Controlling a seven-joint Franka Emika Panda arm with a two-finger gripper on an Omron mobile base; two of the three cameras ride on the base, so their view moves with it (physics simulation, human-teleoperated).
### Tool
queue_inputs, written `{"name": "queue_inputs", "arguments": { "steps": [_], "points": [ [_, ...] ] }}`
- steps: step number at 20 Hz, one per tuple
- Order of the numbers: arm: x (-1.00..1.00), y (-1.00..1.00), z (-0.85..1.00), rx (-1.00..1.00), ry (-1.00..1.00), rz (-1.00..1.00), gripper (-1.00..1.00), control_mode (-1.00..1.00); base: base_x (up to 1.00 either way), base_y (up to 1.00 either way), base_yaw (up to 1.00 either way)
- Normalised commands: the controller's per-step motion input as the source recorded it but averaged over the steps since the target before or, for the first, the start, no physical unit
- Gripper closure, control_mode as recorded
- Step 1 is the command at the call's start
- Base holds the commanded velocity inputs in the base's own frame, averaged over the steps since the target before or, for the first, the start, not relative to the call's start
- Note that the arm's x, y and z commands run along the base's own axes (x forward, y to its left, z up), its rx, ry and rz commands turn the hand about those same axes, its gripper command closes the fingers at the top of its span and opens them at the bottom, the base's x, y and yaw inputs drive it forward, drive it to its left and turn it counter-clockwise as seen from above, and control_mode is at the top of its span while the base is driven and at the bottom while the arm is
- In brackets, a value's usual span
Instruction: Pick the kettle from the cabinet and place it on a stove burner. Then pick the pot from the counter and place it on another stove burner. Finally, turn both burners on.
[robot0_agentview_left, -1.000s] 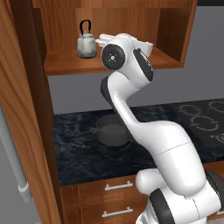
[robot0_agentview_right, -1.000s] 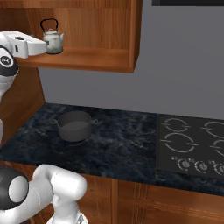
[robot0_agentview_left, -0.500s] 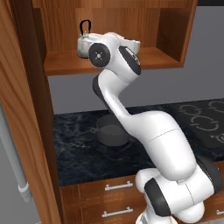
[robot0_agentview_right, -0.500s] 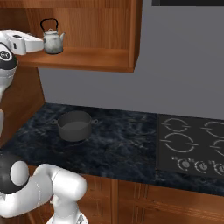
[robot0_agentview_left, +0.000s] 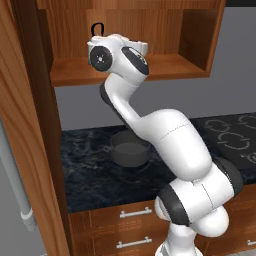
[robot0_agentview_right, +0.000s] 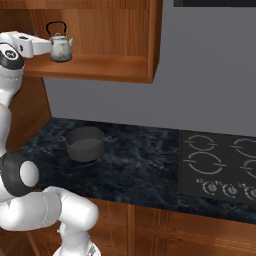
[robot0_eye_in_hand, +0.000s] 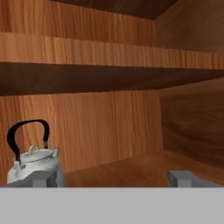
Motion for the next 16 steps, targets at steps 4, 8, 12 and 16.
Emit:
{"name": "queue_inputs", "arguments": {
  "steps": [4, 8, 12, 16],
  "points": [
    [0.43, 0.22, 0.0, -0.05, 0.0, 0.0, -1.0, -1.0, 0.0, 0.0, 0.0],
    [0.44, 0.3, 0.0, -0.02, 0.0, 0.0, -1.0, -1.0, 0.0, 0.0, 0.0],
    [0.46, 0.33, 0.0, -0.02, 0.0, 0.0, -1.0, -1.0, 0.0, 0.0, 0.0],
    [0.42, 0.29, 0.0, -0.02, 0.0, 0.0, -1.0, -1.0, 0.0, 0.0, 0.0]
  ]
}}
